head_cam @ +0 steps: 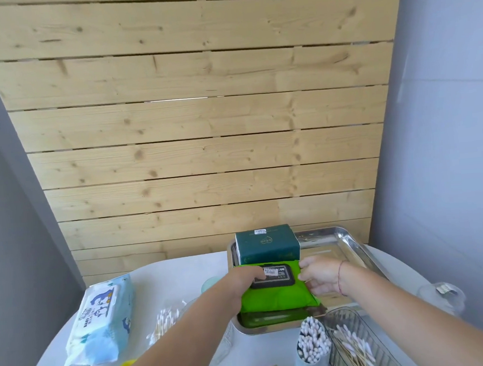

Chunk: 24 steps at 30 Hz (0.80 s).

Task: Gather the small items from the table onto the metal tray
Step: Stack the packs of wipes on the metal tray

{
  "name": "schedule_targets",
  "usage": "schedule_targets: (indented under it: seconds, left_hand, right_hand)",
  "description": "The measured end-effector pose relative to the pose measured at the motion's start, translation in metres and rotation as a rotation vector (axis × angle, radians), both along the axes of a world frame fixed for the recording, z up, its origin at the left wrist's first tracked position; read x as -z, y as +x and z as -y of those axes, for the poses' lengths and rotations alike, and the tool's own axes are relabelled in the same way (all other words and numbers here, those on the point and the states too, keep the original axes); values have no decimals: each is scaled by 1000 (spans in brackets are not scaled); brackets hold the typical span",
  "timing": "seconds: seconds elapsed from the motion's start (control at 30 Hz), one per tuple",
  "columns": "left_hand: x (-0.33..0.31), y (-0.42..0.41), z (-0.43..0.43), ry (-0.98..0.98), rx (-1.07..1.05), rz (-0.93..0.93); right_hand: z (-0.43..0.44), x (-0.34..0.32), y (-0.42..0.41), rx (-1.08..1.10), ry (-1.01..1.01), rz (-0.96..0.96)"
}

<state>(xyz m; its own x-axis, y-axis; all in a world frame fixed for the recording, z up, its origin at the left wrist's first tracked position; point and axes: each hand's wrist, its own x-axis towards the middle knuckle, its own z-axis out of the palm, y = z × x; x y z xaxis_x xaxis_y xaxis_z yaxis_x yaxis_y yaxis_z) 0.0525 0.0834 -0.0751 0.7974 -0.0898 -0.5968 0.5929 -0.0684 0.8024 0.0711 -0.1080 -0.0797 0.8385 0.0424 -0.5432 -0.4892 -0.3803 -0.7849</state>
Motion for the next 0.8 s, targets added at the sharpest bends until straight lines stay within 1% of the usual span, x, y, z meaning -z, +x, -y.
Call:
schedule_targets:
  seconds: [0.17, 0.27, 0.37, 0.43, 0.5, 0.7, 0.73, 0.77, 0.8]
  left_hand:
    - [-1, 4, 1, 57, -2, 19]
    - [-5, 5, 3, 60, -4, 36]
    - [-6, 8, 3, 44, -12, 71]
    - [-6, 11, 5, 39, -8, 95]
    - [-8, 9, 6, 30, -3, 96]
    - [-8, 10, 3, 26, -10, 97]
    - [-10, 9, 1, 16, -7, 90]
    - [-14, 6, -4, 4, 2, 102]
    - [-23, 2, -9, 21, 23, 135]
  right_hand:
    - [-2, 9, 7, 8, -22, -32]
    - [-1, 3, 9, 68, -19, -89]
    - [-1, 0, 18, 121, -67, -9]
    - [-6, 0, 23, 94, -3, 23]
    - [-14, -3, 21, 70, 46, -5]
    - [-10, -2, 22, 21, -2, -1]
    - [-9, -5, 20, 8, -24, 0]
    - [-11, -8, 18, 1, -87, 17]
    - [-11, -16, 16, 18, -204, 59]
